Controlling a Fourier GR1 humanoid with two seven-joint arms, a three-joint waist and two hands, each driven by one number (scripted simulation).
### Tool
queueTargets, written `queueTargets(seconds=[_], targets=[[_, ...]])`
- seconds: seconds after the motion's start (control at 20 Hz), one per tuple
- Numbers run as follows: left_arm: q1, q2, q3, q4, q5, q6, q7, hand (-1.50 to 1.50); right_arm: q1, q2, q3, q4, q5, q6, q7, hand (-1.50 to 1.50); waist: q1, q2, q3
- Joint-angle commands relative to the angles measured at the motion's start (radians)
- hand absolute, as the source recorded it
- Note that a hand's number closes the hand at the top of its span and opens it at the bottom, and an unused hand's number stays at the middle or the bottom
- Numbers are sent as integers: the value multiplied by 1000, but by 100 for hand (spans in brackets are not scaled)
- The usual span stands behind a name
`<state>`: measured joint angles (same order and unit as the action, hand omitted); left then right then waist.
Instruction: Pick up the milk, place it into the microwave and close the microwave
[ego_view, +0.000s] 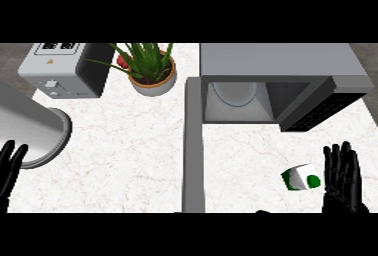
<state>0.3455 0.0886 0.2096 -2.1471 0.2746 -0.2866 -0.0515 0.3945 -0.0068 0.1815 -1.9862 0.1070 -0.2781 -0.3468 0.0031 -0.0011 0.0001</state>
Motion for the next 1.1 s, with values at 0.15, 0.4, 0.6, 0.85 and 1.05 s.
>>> queueTargets(seconds=[0.15,0.4,0.6,0.85,1.05], targets=[[10,7,44,30,19,-57,-18,-150,-89,5,-97,190,-37,-14,-76,-150,0,1,0],[115,-21,65,-52,37,-101,-46,-150,19,-11,-113,186,-40,-3,-147,-150,0,-1,0],[169,-48,56,-102,41,-114,-34,-150,-66,-37,-225,343,-102,22,-237,-150,4,-1,0],[87,-27,91,-3,41,-127,-52,-150,-176,-110,-308,413,-137,60,-144,-150,2,0,0],[113,-87,36,-7,-43,-129,-111,-150,-152,-101,-320,552,-137,107,-297,-150,1,0,0]])
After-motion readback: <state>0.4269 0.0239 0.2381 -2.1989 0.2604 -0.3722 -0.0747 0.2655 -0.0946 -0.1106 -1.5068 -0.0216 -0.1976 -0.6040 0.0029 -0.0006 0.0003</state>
